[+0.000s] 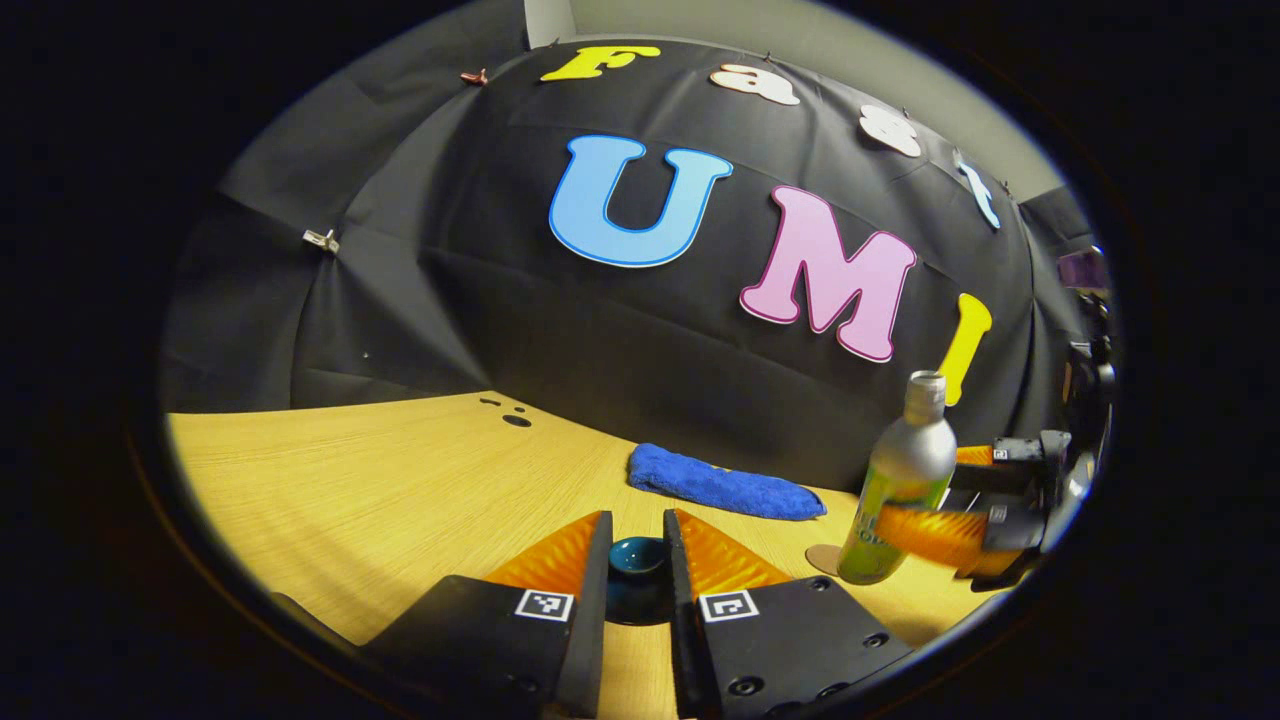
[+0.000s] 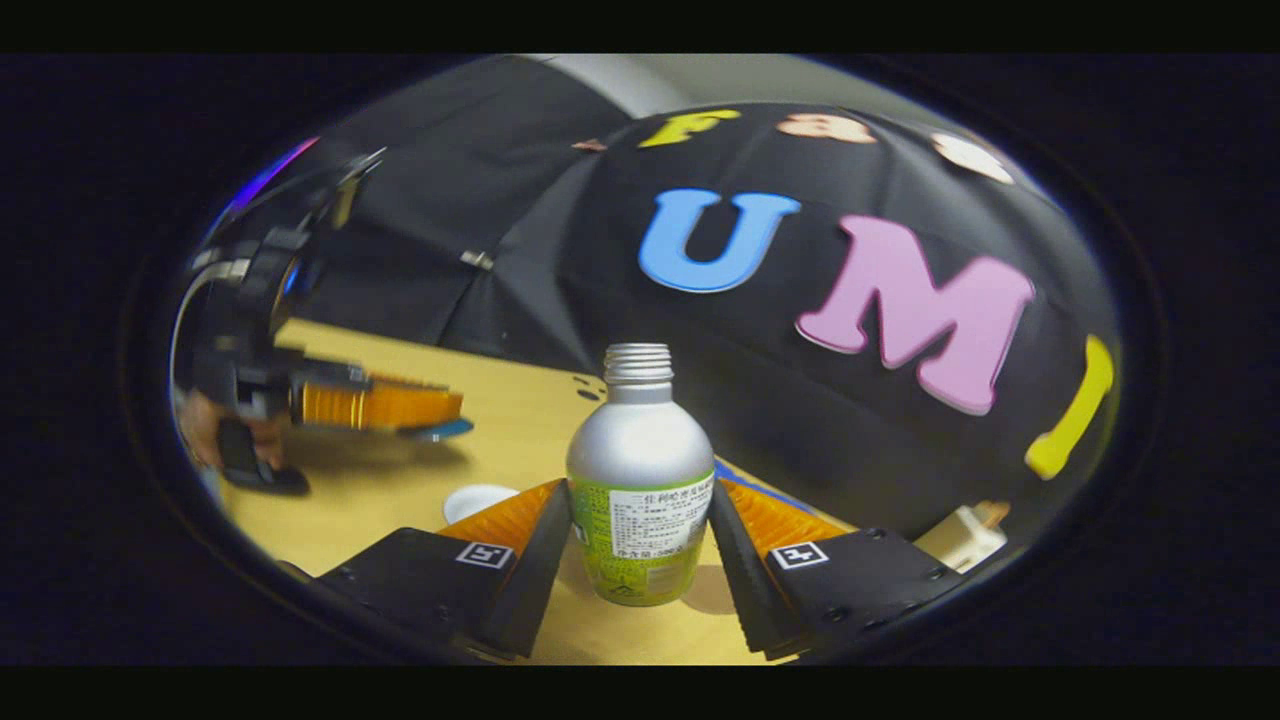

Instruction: Open the teacup lid with one hand, grasp the water bottle and pour water into the teacup with the other hand; after pouring, place the water bottle on the coaster and then close the teacup lid.

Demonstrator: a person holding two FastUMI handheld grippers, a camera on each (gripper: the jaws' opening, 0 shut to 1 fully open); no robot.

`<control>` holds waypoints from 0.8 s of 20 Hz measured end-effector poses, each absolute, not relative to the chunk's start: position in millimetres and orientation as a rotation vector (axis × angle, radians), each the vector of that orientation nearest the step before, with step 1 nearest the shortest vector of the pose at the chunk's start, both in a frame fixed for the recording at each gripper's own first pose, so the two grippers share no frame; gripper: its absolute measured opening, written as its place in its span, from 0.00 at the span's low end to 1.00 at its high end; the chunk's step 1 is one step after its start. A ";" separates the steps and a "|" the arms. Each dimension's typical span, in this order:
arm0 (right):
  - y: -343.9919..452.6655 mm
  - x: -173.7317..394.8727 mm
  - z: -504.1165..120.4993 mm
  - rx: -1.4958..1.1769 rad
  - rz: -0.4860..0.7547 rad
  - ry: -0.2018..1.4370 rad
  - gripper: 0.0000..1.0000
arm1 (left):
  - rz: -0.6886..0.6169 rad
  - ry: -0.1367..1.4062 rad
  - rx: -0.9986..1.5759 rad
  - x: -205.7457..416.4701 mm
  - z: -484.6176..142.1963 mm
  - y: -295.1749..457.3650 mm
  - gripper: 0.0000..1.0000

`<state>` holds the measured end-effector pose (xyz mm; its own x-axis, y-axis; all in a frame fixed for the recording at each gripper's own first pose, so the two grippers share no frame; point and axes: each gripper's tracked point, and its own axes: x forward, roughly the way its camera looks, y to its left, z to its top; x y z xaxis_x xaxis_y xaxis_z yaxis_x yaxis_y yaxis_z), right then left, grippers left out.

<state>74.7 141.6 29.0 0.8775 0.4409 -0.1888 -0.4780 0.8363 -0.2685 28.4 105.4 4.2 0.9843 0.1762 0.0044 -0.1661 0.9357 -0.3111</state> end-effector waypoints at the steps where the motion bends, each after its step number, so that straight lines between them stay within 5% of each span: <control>1: 134.1 77.3 31.9 -0.214 0.492 0.142 0.78 | 0.175 -0.031 -0.309 28.6 4.0 104.0 0.31; 16: 29.7 152.8 -6.9 0.038 0.343 0.139 0.78 | 0.176 -0.031 -0.299 28.9 4.4 102.7 0.32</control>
